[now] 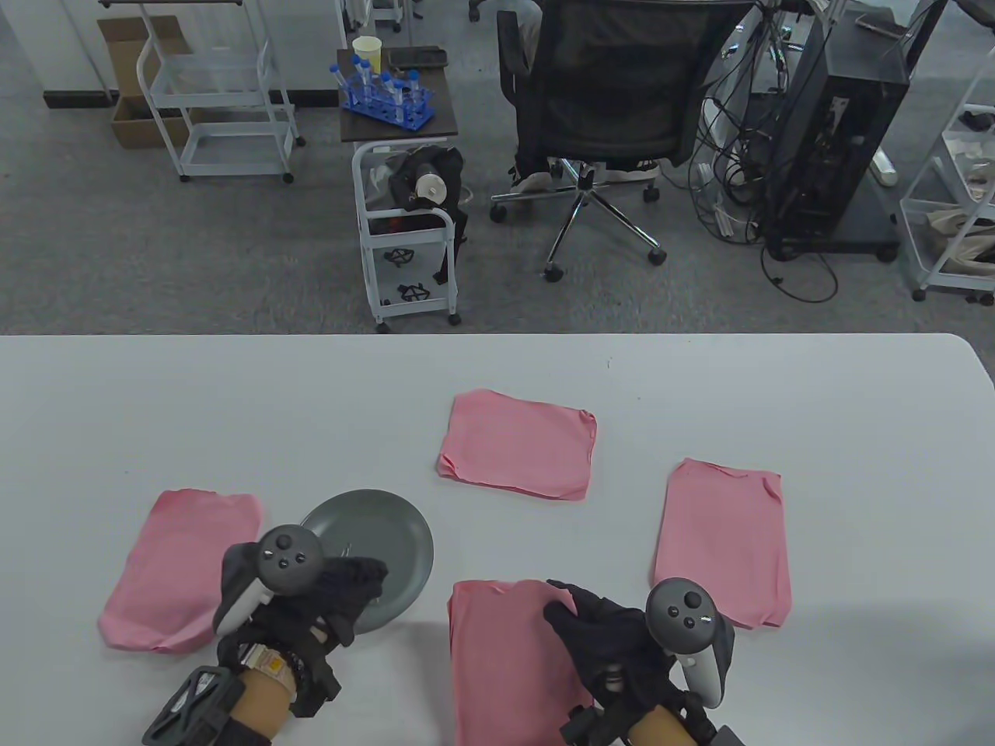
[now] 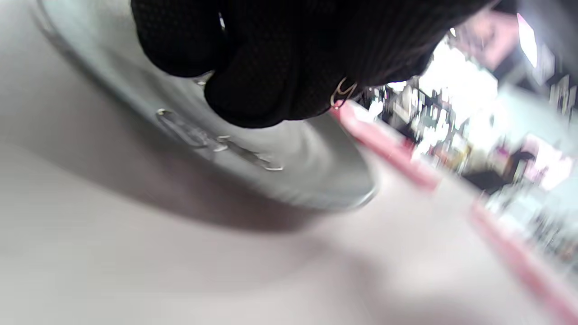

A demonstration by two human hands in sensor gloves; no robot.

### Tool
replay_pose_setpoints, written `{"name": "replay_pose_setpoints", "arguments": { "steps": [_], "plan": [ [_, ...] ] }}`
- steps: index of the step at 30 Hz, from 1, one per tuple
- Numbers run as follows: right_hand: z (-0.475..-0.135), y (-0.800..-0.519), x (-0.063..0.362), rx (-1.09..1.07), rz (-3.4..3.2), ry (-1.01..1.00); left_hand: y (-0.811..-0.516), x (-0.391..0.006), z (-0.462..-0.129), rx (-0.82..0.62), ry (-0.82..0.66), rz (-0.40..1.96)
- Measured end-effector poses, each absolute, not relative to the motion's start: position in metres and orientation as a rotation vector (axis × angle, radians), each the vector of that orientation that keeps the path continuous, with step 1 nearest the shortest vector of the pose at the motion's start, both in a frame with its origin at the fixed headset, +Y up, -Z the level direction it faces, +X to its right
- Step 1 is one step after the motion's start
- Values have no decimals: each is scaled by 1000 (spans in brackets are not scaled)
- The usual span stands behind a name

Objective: Pinch and push to attach paper clips

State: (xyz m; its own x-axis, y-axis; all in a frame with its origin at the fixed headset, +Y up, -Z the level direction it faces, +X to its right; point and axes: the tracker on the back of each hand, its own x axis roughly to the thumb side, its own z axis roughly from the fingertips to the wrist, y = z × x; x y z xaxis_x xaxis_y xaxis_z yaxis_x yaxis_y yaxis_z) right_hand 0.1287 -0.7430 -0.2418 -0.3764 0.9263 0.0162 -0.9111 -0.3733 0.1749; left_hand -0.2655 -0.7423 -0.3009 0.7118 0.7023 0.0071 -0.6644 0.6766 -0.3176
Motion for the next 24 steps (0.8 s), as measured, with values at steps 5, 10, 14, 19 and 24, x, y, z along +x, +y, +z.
{"name": "replay_pose_setpoints", "arguments": {
  "steps": [5, 10, 14, 19, 24],
  "plan": [
    [-244, -744, 124, 148, 1945, 191, -723, -268, -305, -350, -157, 1321],
    [-245, -747, 117, 179, 1947, 216, -691, -208, -311, -449, -274, 1264],
    [-243, -745, 114, 217, 1934, 223, -680, -158, -317, -524, -326, 1156],
    [-241, -739, 118, 219, 1924, 189, -692, -126, -322, -656, -345, 1081],
    [-243, -739, 122, 195, 1926, 175, -696, -114, -324, -717, -368, 1067]
  ]
}}
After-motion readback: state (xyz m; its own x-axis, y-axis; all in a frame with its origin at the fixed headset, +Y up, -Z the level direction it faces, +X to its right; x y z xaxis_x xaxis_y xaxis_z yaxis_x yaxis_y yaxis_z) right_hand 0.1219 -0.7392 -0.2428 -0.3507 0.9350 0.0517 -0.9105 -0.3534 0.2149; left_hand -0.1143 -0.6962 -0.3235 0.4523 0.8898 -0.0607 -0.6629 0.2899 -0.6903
